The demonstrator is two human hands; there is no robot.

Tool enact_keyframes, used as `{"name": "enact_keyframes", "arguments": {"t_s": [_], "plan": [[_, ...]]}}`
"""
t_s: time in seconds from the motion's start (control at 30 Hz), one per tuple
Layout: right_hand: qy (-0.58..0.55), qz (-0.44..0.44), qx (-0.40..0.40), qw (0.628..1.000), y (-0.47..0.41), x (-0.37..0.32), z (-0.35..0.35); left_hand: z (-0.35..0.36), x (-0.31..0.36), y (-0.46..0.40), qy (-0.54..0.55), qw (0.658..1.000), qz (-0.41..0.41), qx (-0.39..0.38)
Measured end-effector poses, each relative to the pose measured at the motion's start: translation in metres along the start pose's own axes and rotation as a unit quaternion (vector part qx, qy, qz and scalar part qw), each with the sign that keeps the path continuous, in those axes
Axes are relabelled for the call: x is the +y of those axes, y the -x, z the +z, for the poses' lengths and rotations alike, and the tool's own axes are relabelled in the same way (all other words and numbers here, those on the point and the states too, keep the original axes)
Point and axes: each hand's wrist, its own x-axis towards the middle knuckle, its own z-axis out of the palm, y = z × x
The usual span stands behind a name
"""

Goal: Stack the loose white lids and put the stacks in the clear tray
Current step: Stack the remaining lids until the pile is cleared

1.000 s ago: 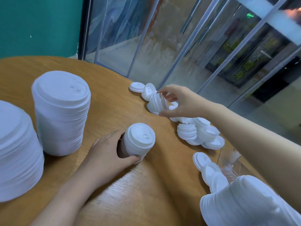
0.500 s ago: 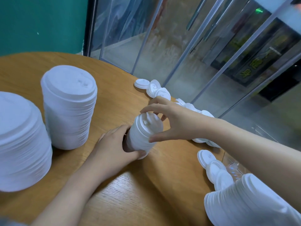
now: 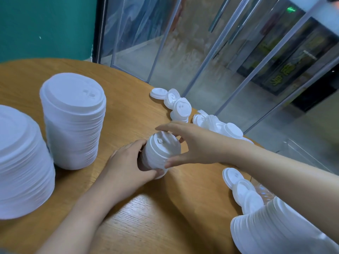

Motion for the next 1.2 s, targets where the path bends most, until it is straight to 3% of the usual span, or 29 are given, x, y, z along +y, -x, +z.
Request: {"name": "enact_keyframes", "arguments": {"t_s": [0.1,0.2,0.33,0.57,0.8,1.0,1.2], "plan": [[-0.065,0.023,0.008,0.998,-0.001,0.005,-0.019,0.001,-0.002,-0.001,-0.008,1.000,0.002,0.002],[-0.097,0.077,0.081,0.989,-0.017,0.041,-0.038,0.004,-0.004,-0.003,-0.009,1.000,0.007,0.019],[-0.003,0.163,0.165,0.973,-0.049,0.092,-0.037,0.008,-0.008,-0.006,-0.014,1.000,0.006,0.027],[0.075,0.219,0.181,0.956,-0.091,0.115,-0.013,0.010,-0.010,-0.005,-0.024,0.999,0.010,0.035],[0.082,0.217,0.181,0.956,-0.093,0.125,-0.017,0.011,-0.012,-0.007,-0.040,0.998,0.013,0.039],[0.018,0.166,0.215,0.962,-0.067,0.105,-0.039,0.013,-0.009,-0.007,-0.049,0.998,0.011,0.043],[-0.050,0.111,0.154,0.981,-0.017,0.046,-0.058,0.012,-0.004,-0.005,-0.048,0.998,0.006,0.037]]}}
